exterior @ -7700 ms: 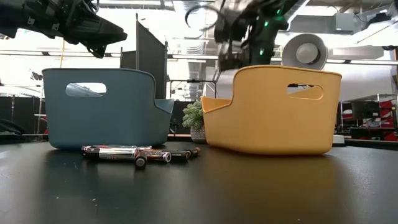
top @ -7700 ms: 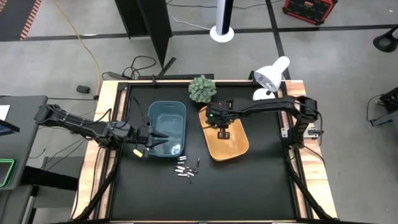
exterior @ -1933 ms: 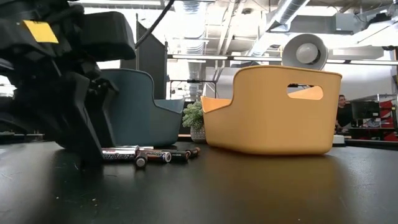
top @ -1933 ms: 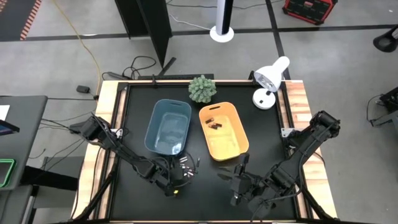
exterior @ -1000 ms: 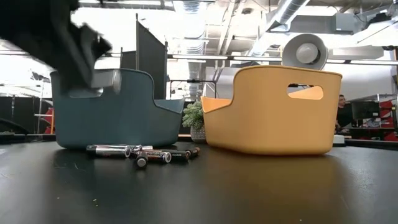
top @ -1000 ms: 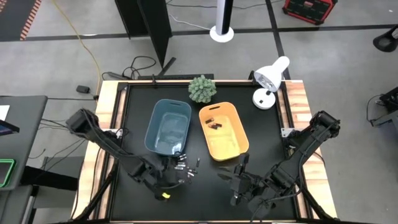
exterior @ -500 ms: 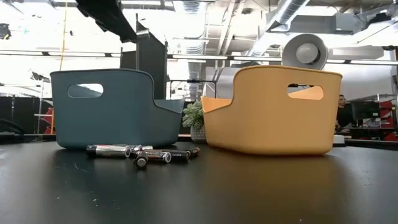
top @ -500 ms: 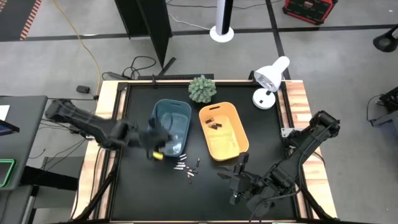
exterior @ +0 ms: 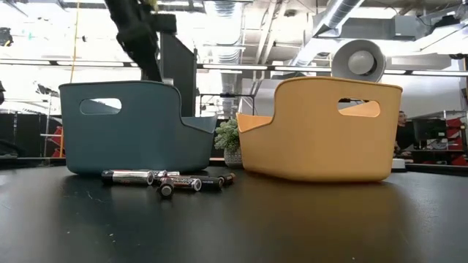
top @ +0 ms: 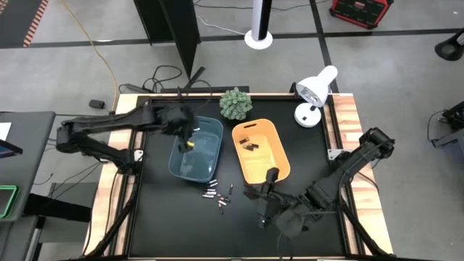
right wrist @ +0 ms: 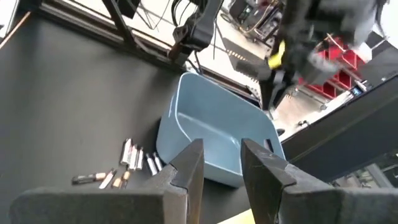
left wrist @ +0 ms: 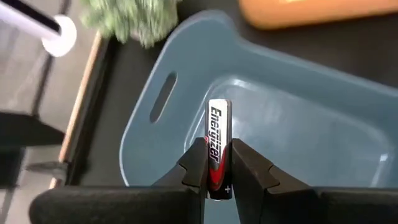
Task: Sort batteries
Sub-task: Put the silver battery into the blue bin
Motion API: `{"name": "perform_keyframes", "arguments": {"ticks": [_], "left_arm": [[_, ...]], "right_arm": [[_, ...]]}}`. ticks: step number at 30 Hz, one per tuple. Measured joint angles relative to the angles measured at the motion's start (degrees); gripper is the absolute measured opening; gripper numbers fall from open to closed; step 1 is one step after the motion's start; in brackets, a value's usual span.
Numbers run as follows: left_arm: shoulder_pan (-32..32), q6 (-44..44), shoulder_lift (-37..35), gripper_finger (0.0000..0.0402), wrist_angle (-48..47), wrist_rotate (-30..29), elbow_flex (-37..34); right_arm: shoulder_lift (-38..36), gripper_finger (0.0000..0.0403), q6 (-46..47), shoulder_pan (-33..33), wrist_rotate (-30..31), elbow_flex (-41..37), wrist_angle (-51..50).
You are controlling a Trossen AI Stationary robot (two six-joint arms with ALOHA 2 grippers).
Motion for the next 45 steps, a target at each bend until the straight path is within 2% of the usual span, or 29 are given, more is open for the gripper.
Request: {"name": "perform_keyframes", "arguments": {"ticks": [3, 12, 30, 45], "left_arm": [[2.92, 1.98, 3.21, 0.004, -0.12, 3.01, 0.0], [5.95, 3.26, 9.88, 0.004, -2.37, 3.23, -0.32], [6.7, 6.63, 9.9, 0.004, -3.62, 5.07, -0.62], [9.15, 6.79, 9.9, 0.0041, 1.85, 4.99, -5.84]], "right_arm": [[0.0, 0.0122, 0.7, -0.59, -1.86, 0.0, -1.79], [0.02, 0.0122, -1.23, -2.15, -2.66, -0.02, -1.42], [0.02, 0.0122, 1.28, -0.49, -2.63, -0.02, -2.33], [0.02, 0.0122, 0.91, -0.88, -2.63, -0.02, -3.5]]}}
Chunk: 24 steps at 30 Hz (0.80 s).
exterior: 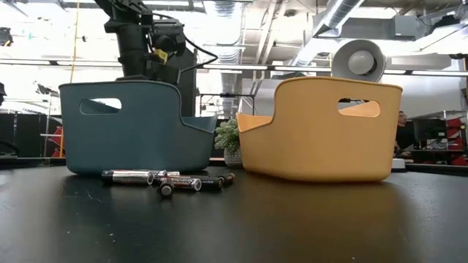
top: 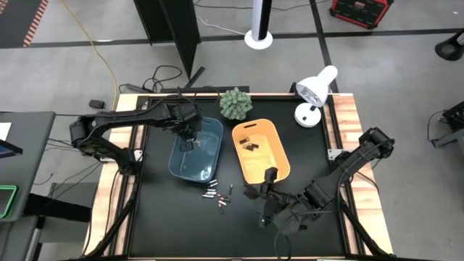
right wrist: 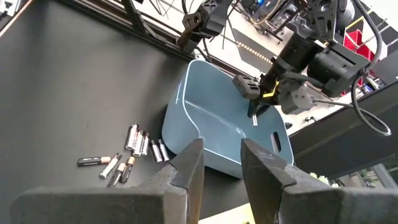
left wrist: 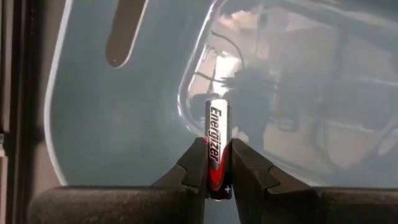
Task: Sort batteries
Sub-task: Put the silver battery into the blue bin
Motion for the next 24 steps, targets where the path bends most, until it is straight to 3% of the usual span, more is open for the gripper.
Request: {"name": "perform_keyframes", "arguments": {"ticks": [6, 18, 24], "left_arm": [[0.86, 0.06, 0.0, 0.0054, 1.8, 0.02, 0.0], [0.68, 0.29, 0.0, 0.0163, 4.03, -0.81, 0.01], [-4.16, -3.87, -2.21, 0.019, -0.9, -1.76, 3.91]], "right_arm": [[-0.02, 0.0122, 0.0, 0.0, 0.0, 0.0, -0.25], [-0.02, 0.0122, 0.0, 0.0, 0.0, 0.0, -0.63], [-0.02, 0.0122, 0.04, 0.0, 0.02, 0.0, -1.48]]}}
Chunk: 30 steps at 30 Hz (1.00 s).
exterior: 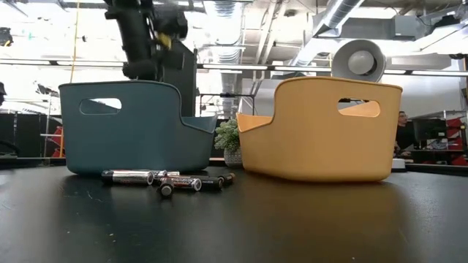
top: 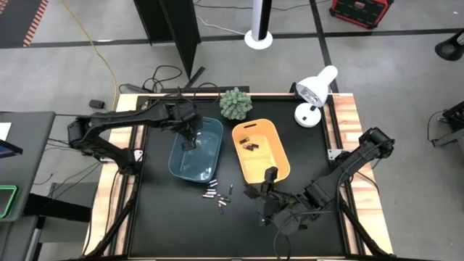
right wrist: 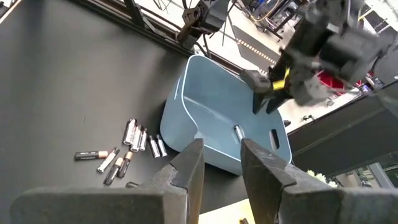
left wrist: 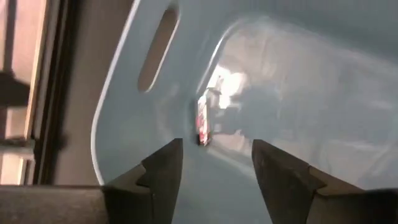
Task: Sort batteries
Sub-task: Put the silver battery into the blue bin
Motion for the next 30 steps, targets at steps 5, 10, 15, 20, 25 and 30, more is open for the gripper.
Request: {"name": "perform_keyframes", "arguments": {"ticks": [5, 10, 15, 20, 25, 30], "left_arm": [[-9.81, -2.54, -4.2, 0.0179, 0.84, 0.5, 1.36], [-22.92, -4.92, -5.01, 0.0168, 2.74, 0.47, 1.36], [-35.62, -6.3, -2.88, 0.016, 8.52, 0.54, 0.85], [-41.8, -12.0, 2.03, 0.0151, 10.83, 0.23, 0.75], [-44.63, -16.86, 9.66, 0.0147, 11.51, 0.1, 0.73], [-45.4, -18.97, 17.0, 0.0146, 13.11, 0.11, 0.73]], "right_arm": [[0.0, 0.0122, 0.32, 0.0, 0.0, 0.0, -0.67], [0.0, 0.0122, 0.59, -0.41, 0.0, 0.0, -2.03], [0.0, 0.0122, 2.39, -1.3, -0.02, 0.0, -3.9], [0.0, 0.0122, 3.45, -1.82, -0.04, 0.0, -4.93], [0.0, 0.0122, 3.69, -1.86, -0.04, 0.0, -4.79], [0.0, 0.0122, 3.92, -1.84, -0.11, 0.0, -4.72]]}}
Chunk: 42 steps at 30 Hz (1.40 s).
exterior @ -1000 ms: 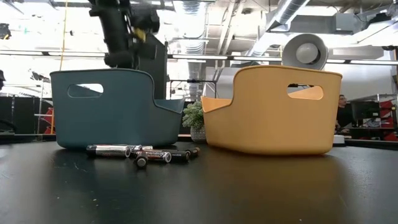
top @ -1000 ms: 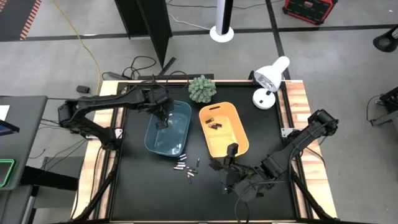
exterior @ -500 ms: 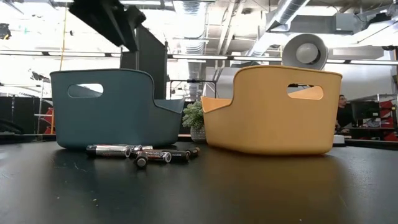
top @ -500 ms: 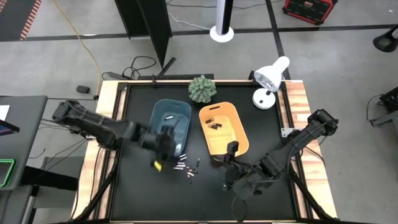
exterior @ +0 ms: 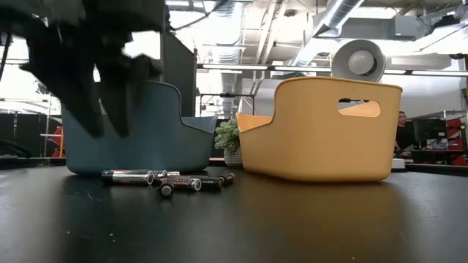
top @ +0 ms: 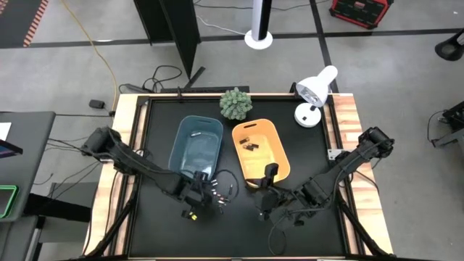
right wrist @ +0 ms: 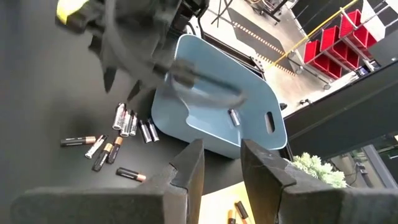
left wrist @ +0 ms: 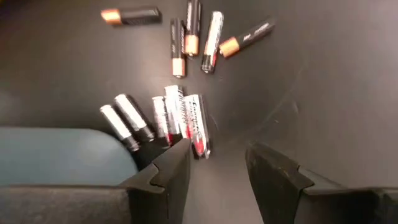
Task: Sort batteries
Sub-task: Put the silver battery into the blue bin
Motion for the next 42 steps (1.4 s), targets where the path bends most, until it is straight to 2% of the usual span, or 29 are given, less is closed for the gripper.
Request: {"name": "perform_keyframes", "arguments": {"ticks": [6, 12, 22, 33, 42], "left_arm": [[-0.04, -1.53, 3.54, 0.0146, 3.56, -0.71, 0.26], [0.02, -2.73, 3.93, 0.0146, 4.35, 0.45, -0.11], [0.08, -3.55, 3.9, 0.0146, -0.68, 0.12, 1.89], [0.09, -4.4, 3.9, 0.0146, -7.31, -4.61, 7.05], [-1.88, -6.19, 3.88, 0.0147, -7.24, -5.25, 9.3]], "right_arm": [[-0.01, 0.0122, 0.13, 0.0, -0.03, 0.0, 0.02], [-0.02, 0.0122, 0.11, 0.0, -0.06, 0.0, 0.02], [-0.02, 0.0122, 0.1, 0.0, -0.07, 0.0, 0.02], [-0.02, 0.0122, 0.08, 0.11, -0.11, 0.0, 0.02], [-0.01, 0.0122, 0.05, 0.09, -0.15, 0.0, 0.0]]}}
